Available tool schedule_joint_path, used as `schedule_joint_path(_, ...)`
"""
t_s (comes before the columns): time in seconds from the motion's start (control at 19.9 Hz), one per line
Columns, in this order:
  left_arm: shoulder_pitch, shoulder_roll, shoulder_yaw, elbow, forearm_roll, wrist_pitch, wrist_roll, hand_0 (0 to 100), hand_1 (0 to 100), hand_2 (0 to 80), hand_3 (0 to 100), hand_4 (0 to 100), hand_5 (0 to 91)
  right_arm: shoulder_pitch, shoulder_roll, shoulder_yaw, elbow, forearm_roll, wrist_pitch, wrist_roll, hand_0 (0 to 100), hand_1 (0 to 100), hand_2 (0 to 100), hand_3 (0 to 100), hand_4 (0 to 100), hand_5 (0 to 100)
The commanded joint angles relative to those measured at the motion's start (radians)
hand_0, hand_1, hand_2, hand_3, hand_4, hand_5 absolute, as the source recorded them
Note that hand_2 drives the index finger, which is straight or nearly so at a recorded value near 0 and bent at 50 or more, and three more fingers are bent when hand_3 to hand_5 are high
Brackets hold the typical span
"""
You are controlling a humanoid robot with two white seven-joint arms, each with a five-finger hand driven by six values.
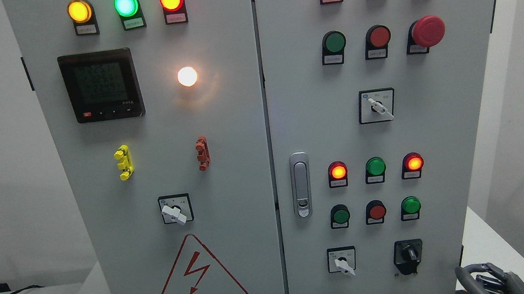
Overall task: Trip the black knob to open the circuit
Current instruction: 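Raise the right hand up toward the black rotary knob, then move the right hand onto the black knob and grip it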
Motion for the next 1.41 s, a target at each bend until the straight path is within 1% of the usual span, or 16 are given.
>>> schedule_joint_path(0.0,0.000,-0.001,0.000,0.000,-0.031,-0.001,-0.001,12,39,0.0,0,0,0.0,-0.016,-0.001,0.035,0.053,0.004,-0.004,0.000,35,81,51,100,99,90)
schedule_joint_path(0.25,0.000,-0.001,0.000,0.000,-0.031,-0.001,-0.001,12,39,0.0,0,0,0.0,-0.016,0.001,0.047,0.052,0.004,-0.004,0.000,41,82,51,100,98,89)
schedule_joint_path(0.35,0.000,0.000,0.000,0.000,-0.031,-0.001,-0.001,12,39,0.0,0,0,0.0,-0.025,0.002,0.064,0.049,0.004,-0.002,-0.002,42,83,51,100,98,89)
schedule_joint_path(0.45,0.000,0.000,0.000,0.000,-0.031,-0.001,-0.001,12,39,0.0,0,0,0.0,-0.030,0.002,0.073,0.046,0.004,-0.004,-0.014,43,83,50,100,98,89)
schedule_joint_path(0.7,0.000,-0.001,0.000,0.000,-0.031,-0.001,-0.001,12,39,0.0,0,0,0.0,-0.027,0.005,0.102,0.009,0.004,-0.002,-0.023,45,82,50,100,98,89)
schedule_joint_path(1.2,0.000,0.000,0.000,0.000,-0.031,-0.001,-0.001,12,39,0.0,0,0,0.0,-0.017,0.009,0.104,-0.045,0.004,0.001,-0.031,47,83,50,100,98,89)
schedule_joint_path(1.35,0.000,0.000,0.000,0.000,-0.031,-0.001,-0.001,12,39,0.0,0,0,0.0,-0.013,0.015,0.105,-0.063,0.002,0.004,-0.031,47,83,50,100,98,89)
